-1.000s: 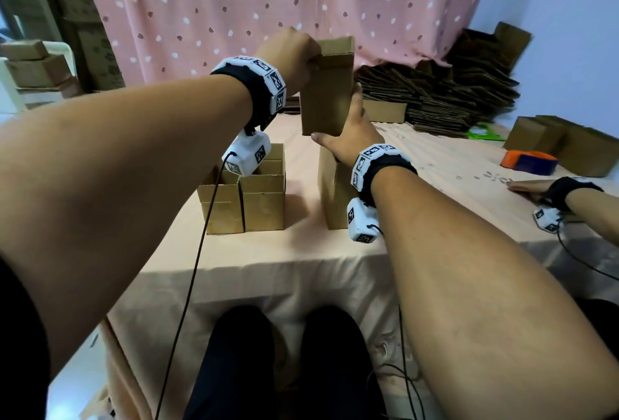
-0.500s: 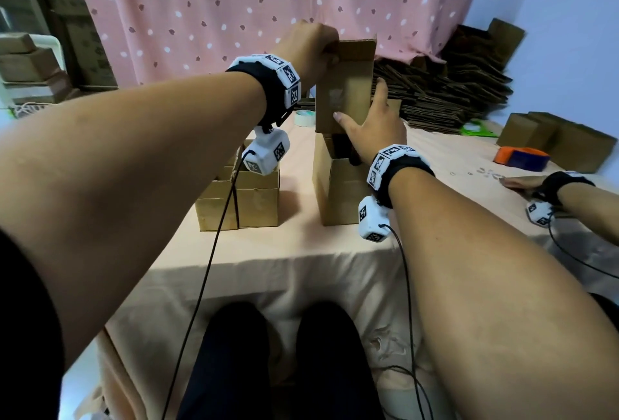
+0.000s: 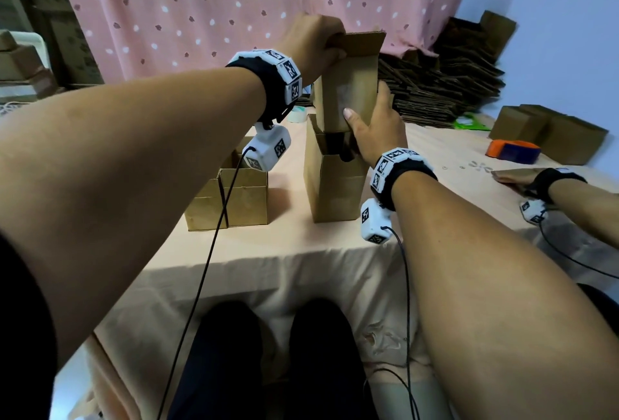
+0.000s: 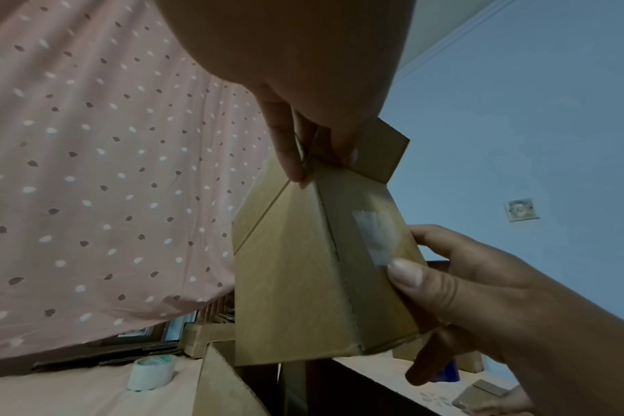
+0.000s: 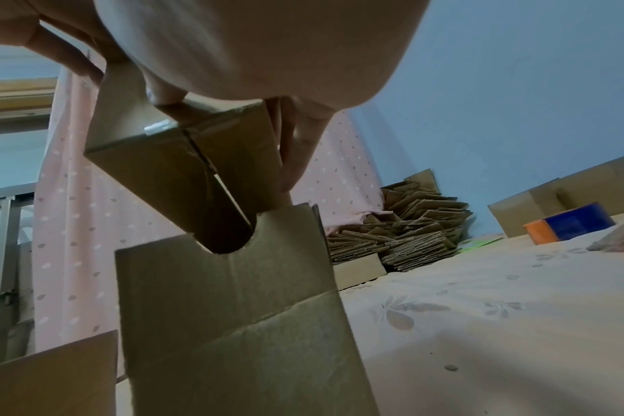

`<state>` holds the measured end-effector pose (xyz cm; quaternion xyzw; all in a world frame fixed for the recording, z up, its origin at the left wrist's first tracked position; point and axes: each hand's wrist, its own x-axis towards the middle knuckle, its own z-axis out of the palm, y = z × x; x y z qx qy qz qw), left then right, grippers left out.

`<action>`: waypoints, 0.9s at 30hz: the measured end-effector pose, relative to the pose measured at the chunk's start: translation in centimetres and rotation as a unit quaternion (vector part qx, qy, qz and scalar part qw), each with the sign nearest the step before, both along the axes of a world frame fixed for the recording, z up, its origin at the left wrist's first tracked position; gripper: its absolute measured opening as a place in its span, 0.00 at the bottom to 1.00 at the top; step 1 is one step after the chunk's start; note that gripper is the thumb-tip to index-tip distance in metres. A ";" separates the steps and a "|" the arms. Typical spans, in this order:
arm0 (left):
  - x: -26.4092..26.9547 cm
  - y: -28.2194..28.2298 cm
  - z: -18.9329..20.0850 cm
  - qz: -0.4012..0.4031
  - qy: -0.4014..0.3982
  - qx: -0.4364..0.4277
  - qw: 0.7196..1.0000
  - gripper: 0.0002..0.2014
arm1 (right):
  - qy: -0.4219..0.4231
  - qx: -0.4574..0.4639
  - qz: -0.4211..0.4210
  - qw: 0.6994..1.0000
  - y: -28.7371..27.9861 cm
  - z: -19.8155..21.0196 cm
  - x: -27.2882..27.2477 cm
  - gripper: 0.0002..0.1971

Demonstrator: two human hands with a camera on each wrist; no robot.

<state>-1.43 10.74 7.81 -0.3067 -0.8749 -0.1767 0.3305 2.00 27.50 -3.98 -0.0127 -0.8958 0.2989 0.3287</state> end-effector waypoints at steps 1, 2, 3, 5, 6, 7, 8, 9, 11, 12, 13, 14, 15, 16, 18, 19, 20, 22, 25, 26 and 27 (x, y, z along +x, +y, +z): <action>0.0 0.0 -0.1 -0.004 0.008 0.005 1.000 0.13 | 0.004 0.002 0.000 1.000 0.0 -0.1 0.0 0.38; 0.0 0.0 -0.3 -0.011 0.016 0.013 1.000 0.14 | 0.009 0.005 0.000 1.000 0.1 -0.1 0.0 0.38; 0.1 0.1 -0.3 -0.018 0.024 0.022 0.999 0.14 | 0.016 0.009 -0.001 1.000 0.1 -0.2 0.0 0.38; 0.3 0.1 -0.3 -0.031 0.036 0.032 0.998 0.15 | 0.035 0.015 0.000 0.999 0.2 -0.3 0.0 0.38; 0.4 0.1 -0.3 -0.038 0.040 0.038 0.998 0.15 | 0.044 0.017 0.000 0.999 0.2 -0.3 0.0 0.39; 0.4 0.1 -0.2 -0.042 0.041 0.043 0.997 0.15 | 0.050 0.017 0.000 0.999 0.2 -0.2 -0.1 0.39; 0.5 0.1 -0.2 -0.044 0.041 0.047 0.997 0.16 | 0.055 0.017 0.001 0.998 0.2 -0.2 -0.2 0.39; 0.4 0.1 -0.2 -0.043 0.041 0.049 0.997 0.16 | 0.057 0.018 0.001 0.998 0.1 -0.3 -0.2 0.39; 0.3 0.1 -0.3 -0.041 0.044 0.051 0.997 0.16 | 0.057 0.018 0.002 0.998 0.1 -0.4 -0.4 0.39; 0.2 0.1 -0.4 -0.041 0.045 0.051 0.997 0.16 | 0.057 0.018 0.002 0.998 0.1 -0.5 -0.5 0.39; 0.1 0.0 -0.5 -0.038 0.046 0.050 0.997 0.16 | 0.056 0.019 0.003 0.998 0.1 -0.6 -0.5 0.39; 0.1 0.0 -0.6 -0.035 0.047 0.049 0.997 0.16 | 0.056 0.021 0.004 0.998 0.1 -0.7 -0.5 0.39; 0.0 0.0 -0.7 -0.034 0.047 0.049 0.997 0.16 | 0.054 0.024 0.003 0.998 0.2 -0.7 -0.4 0.39; -0.1 0.0 -0.8 -0.036 0.046 0.049 0.997 0.16 | 0.054 0.027 0.002 0.998 0.3 -0.8 -0.4 0.39; -0.2 0.1 -1.1 -0.038 0.044 0.049 0.997 0.16 | 0.051 0.030 0.003 0.998 0.5 -0.9 -0.3 0.38; -0.2 0.2 -1.3 -0.036 0.043 0.047 0.997 0.16 | 0.049 0.030 0.005 0.998 0.5 -1.0 -0.3 0.38; -0.3 0.2 -1.4 -0.034 0.040 0.045 0.998 0.16 | 0.047 0.030 0.007 0.998 0.5 -1.1 -0.3 0.38; -0.5 0.2 -1.6 -0.034 0.035 0.038 0.998 0.17 | 0.043 0.032 0.011 0.999 0.5 -1.4 -0.4 0.38; -0.8 0.3 -1.9 -0.030 0.030 0.031 0.999 0.16 | 0.035 0.028 0.010 0.999 0.5 -1.7 -0.5 0.39; -0.9 0.3 -2.0 -0.028 0.028 0.030 0.999 0.16 | 0.033 0.026 0.011 0.999 0.6 -1.9 -0.6 0.39; -1.0 0.3 -2.1 -0.027 0.027 0.027 0.999 0.16 | 0.030 0.023 0.014 0.999 0.6 -2.0 -0.8 0.39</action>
